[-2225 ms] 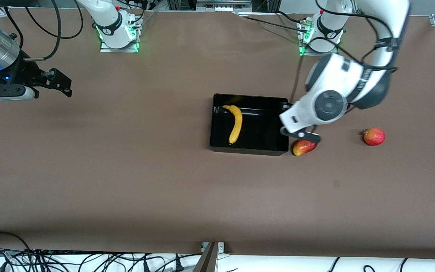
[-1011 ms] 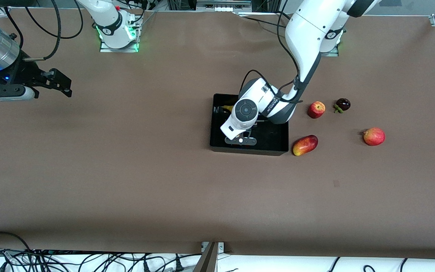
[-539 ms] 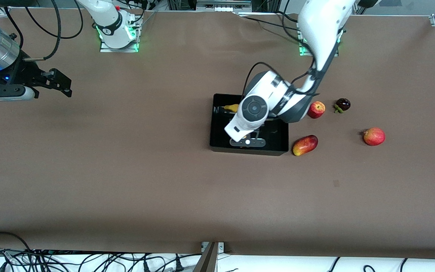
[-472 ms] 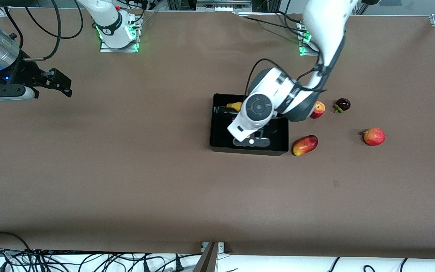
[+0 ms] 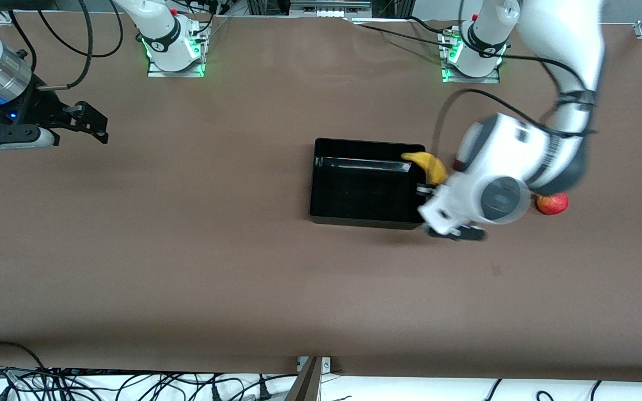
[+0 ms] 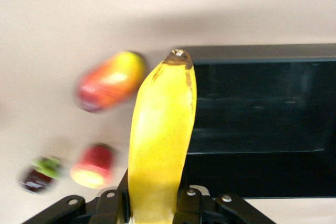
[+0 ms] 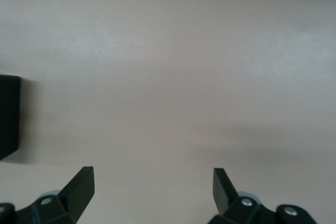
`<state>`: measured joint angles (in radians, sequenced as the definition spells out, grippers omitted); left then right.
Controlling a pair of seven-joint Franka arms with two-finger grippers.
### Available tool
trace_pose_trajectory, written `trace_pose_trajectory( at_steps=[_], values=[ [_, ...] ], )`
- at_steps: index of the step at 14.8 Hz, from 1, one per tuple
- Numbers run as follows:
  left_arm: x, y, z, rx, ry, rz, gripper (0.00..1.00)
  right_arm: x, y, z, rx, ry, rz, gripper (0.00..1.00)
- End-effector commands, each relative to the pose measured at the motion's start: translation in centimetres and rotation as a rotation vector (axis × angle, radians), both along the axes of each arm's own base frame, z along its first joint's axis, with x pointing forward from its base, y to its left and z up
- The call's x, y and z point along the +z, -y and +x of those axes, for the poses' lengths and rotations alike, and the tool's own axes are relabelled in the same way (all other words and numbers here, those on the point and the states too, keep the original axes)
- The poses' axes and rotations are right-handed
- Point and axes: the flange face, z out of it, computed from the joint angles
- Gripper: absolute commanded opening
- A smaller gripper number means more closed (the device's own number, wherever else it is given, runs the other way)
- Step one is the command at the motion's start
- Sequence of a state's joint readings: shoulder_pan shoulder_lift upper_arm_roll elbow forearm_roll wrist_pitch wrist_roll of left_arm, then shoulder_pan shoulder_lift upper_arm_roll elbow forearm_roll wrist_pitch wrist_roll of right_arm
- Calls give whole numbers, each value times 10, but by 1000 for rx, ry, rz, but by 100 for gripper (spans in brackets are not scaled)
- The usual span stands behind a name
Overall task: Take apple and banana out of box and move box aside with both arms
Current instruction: 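Lift the banana out of the box with the left gripper, then lower the banana beside the mango while the right gripper reaches the box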
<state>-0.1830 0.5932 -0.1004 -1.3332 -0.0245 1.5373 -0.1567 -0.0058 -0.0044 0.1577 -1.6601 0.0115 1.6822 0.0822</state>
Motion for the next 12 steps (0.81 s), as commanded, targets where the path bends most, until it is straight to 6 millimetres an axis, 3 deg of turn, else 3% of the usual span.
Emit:
trace_pose_trajectory(
  at_steps=[1, 3, 4, 5, 6, 8, 9, 10, 12],
  values=[
    [-35, -79, 16, -154, -50, 14, 2, -63, -39, 29, 68, -83, 22, 100],
    [-66, -132, 22, -207, -54, -6, 4, -125, -75, 37, 120, -198, 16, 100],
    [-87, -155, 21, -234, -50, -36, 4, -141, -94, 36, 153, -206, 14, 100],
    [-106, -166, 16, -260, -38, -57, 5, -143, -128, 28, 199, -197, 6, 100],
    [-126, -173, 9, -267, -15, -65, 6, -153, -160, 22, 241, -187, 9, 100],
    [-153, -180, -2, -269, 24, -71, 7, -175, -193, 23, 132, -162, 23, 100],
    [-164, -182, -7, -268, 36, -74, 8, -188, -219, 19, 83, -146, 29, 100],
    [-174, -181, -12, -272, 50, -76, 15, -204, -251, 9, 61, -135, 32, 100],
    [-177, -180, -13, -272, 57, -76, 100, -235, -295, -4, -26, -116, 49, 100]
  ],
)
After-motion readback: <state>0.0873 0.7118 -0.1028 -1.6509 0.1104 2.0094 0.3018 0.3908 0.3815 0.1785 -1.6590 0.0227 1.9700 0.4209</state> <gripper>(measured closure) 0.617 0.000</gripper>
